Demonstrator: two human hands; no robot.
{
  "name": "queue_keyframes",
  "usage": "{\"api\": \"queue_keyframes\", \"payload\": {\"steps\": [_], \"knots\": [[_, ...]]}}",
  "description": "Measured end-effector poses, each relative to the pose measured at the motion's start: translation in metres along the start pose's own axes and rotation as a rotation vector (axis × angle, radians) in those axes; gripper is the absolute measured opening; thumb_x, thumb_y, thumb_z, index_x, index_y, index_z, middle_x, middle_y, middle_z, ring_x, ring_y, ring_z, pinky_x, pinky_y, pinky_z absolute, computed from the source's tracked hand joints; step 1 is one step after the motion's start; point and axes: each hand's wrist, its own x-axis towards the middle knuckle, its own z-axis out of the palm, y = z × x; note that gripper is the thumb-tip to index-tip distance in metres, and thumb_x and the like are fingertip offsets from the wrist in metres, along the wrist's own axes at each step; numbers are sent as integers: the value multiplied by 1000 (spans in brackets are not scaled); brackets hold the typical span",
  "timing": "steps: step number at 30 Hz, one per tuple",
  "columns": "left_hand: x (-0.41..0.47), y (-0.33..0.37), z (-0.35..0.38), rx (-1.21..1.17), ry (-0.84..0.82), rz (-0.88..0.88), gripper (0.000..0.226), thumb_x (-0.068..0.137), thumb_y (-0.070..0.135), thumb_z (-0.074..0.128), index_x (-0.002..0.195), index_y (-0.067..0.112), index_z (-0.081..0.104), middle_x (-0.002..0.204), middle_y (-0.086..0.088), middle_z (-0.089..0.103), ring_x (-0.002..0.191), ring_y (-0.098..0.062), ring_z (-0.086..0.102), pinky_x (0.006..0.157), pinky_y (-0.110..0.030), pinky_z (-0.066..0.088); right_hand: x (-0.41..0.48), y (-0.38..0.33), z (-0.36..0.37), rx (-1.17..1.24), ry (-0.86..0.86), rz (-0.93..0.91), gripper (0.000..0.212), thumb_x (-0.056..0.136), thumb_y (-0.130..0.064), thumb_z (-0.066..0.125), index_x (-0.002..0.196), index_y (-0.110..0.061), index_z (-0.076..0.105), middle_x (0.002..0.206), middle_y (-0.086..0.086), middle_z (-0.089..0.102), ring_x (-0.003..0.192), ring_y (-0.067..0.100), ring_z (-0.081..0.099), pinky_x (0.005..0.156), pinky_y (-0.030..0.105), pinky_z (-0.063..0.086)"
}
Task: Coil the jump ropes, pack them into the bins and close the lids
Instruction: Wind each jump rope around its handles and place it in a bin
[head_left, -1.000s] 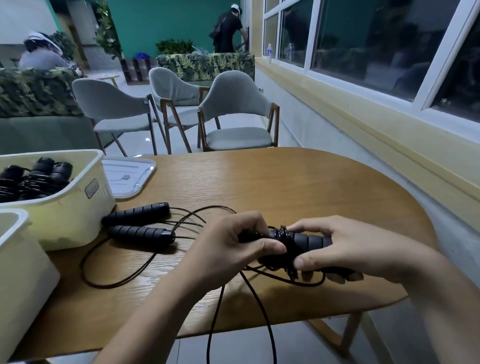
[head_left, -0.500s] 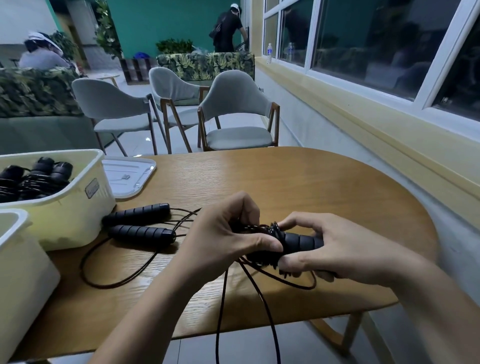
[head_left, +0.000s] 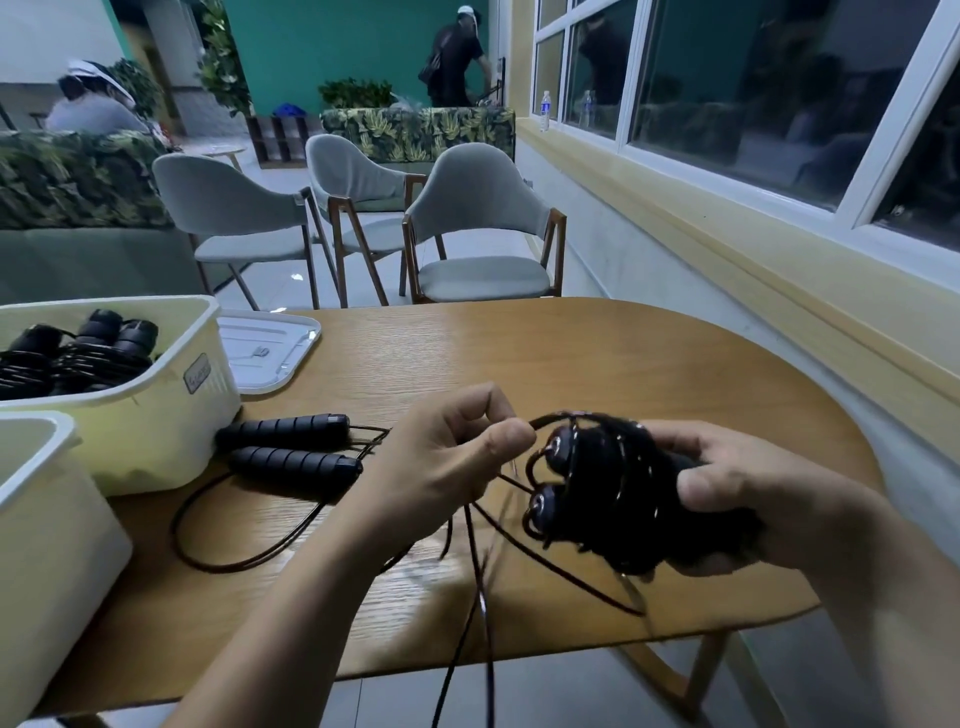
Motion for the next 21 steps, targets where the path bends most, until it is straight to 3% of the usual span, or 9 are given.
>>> {"api": "queue_keyframes", "payload": {"steps": [2,3,4,5,8,11,14,17,21], "knots": [[4,-6,2,47,5,-5,54,93,62,69,80,10,61,64,-10,46,54,-26,39,48,-39,37,7,6,1,65,-37,-74,85,83,-55,87,149,-12,57,92,32,68,57,29,58,41,25,34],[6,-10,4,85,4,-29,56,91,66,69,81,11,67,67,-16,53,59,-34,47,54,-51,47,12,9,2,95,-48,-116,83,85,-55,85,149,-10,56,90,30,69,52,22,59,40,24,35],[9,-14,6,95,22,-64,48,87,65,72,83,17,75,68,-16,61,65,-38,53,65,-61,53,17,12,4,130,-69,-165,80,89,-54,81,149,-8,55,90,28,69,50,16,60,40,23,37],[10,-20,7,137,35,-76,33,81,62,73,81,30,79,66,-9,64,67,-36,55,73,-61,56,22,15,7,159,-94,-216,75,94,-54,77,147,-6,56,90,27,69,51,12,60,40,23,37],[6,-28,11,313,99,-19,13,78,60,66,69,52,62,53,13,50,55,-15,43,58,-34,38,30,18,16,190,-97,-291,71,98,-58,69,135,2,59,93,25,65,53,10,57,40,23,35],[7,-30,15,348,84,-25,30,96,51,44,72,36,57,50,13,43,48,-9,36,53,-30,27,32,19,19,199,17,-352,87,96,-62,70,139,11,49,96,28,61,53,11,55,40,24,35],[7,-31,16,485,27,-34,37,109,48,42,90,23,62,59,8,46,50,-7,41,52,-29,30,31,15,18,249,137,-426,83,96,-61,70,144,4,49,100,26,62,54,11,56,41,25,35],[6,-33,18,621,12,-56,28,111,43,45,91,30,60,64,6,52,55,-6,47,55,-29,35,29,14,20,224,285,-430,82,94,-61,73,141,3,52,103,28,64,55,15,54,42,27,32],[5,-29,25,708,-3,-77,29,110,50,43,89,35,57,72,26,59,64,-1,55,58,-17,34,34,14,25,117,484,-377,80,90,-55,76,138,3,48,101,24,66,58,24,49,40,27,30]]}}
